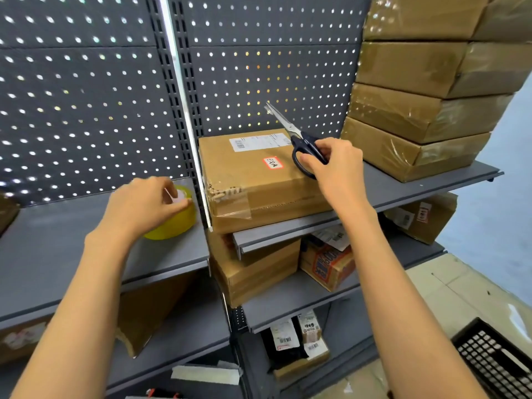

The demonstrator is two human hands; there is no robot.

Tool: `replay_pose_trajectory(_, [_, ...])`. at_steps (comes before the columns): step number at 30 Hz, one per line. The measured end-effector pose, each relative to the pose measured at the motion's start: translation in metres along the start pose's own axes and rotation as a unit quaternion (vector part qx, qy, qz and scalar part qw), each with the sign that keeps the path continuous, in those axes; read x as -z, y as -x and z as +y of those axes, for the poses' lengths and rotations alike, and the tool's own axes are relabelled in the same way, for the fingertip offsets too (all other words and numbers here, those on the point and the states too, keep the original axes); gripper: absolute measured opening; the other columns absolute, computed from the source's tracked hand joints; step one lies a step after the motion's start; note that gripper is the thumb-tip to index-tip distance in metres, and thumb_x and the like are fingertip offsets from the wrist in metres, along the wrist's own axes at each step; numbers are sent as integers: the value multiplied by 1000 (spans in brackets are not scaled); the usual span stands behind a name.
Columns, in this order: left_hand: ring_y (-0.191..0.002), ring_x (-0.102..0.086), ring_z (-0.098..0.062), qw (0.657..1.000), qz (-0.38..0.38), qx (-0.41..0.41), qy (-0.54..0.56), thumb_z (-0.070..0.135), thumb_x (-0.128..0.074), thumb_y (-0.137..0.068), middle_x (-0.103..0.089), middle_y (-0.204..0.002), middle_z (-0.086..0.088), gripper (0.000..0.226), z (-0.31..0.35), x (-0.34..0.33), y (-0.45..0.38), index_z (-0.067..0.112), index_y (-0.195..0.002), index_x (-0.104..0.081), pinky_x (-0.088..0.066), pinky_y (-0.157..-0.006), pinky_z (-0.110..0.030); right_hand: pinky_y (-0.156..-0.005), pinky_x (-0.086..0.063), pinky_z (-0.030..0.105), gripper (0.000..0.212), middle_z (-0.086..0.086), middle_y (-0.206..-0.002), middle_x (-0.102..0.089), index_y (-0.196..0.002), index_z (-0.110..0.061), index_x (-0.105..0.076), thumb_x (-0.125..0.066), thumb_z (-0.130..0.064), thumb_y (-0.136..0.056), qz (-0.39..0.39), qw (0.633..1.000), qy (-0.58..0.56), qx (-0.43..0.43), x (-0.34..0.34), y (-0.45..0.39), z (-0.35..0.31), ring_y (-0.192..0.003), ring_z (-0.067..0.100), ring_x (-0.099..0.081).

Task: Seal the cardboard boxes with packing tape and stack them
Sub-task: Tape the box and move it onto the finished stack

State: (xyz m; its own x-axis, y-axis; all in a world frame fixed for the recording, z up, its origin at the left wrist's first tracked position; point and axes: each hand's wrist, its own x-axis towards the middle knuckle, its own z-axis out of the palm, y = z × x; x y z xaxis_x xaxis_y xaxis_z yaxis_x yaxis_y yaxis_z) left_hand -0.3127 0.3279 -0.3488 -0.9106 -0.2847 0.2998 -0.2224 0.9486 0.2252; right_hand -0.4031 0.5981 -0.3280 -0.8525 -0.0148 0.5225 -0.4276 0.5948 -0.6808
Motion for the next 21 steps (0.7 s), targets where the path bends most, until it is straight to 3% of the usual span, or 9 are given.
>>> replay_pose_trajectory(4, [-94, -61, -34, 988, 150, -17, -7, 33, -63, -88, -70, -93, -6, 21, 39, 21, -3, 13, -93, -66, -44, -72, -40, -83, -50, 44, 28, 9, -99, -67, -104, -10, -69, -67, -30, -86, -7, 1000, -6, 9, 11, -24, 29, -97, 26, -60])
replay_pose_trajectory(6, [-93, -61, -33, 982, 187, -31, -6, 30, -64, -86, -70, -93, -5, 18, 62, 22, -6, 13, -92, -66, -43, -70, -39, -83, -49, 41, 29, 8, -100, -67, -107, -10, -68, -66, -30, -86, -18, 1000, -1, 12, 18, -37, 45, -100, 26, -59])
replay_pose_trajectory(9, [-91, -59, -33, 978, 205, -40, -9, 26, -65, -85, -68, -91, -5, 15, 95, 12, -12, 13, -91, -67, -36, -66, -34, -77, -44, 31, 28, 11, -104, -67, -111, -7, -67, -64, -25, -89, -31, 999, 16, 17, 31, -55, 69, -101, 26, -59])
replay_pose_trajectory(14, [-88, -57, -32, 973, 229, -38, -7, 25, -65, -84, -66, -89, -3, 12, 142, -9, -15, 14, -90, -65, -40, -68, -37, -66, -30, 28, 23, 14, -101, -65, -104, -3, -66, -60, -23, -93, -51, 996, 77, 7, 53, -77, 111, -96, 31, -58])
replay_pose_trajectory(21, [-84, -57, -32, 971, 236, -24, -33, 27, -65, -84, -65, -87, -4, 15, 172, -18, -11, 12, -88, -66, -35, -66, -34, -69, -37, 33, 28, 21, -108, -62, -106, 2, -62, -63, -22, -92, -133, 977, 165, -20, 41, -83, 153, -99, 38, -59])
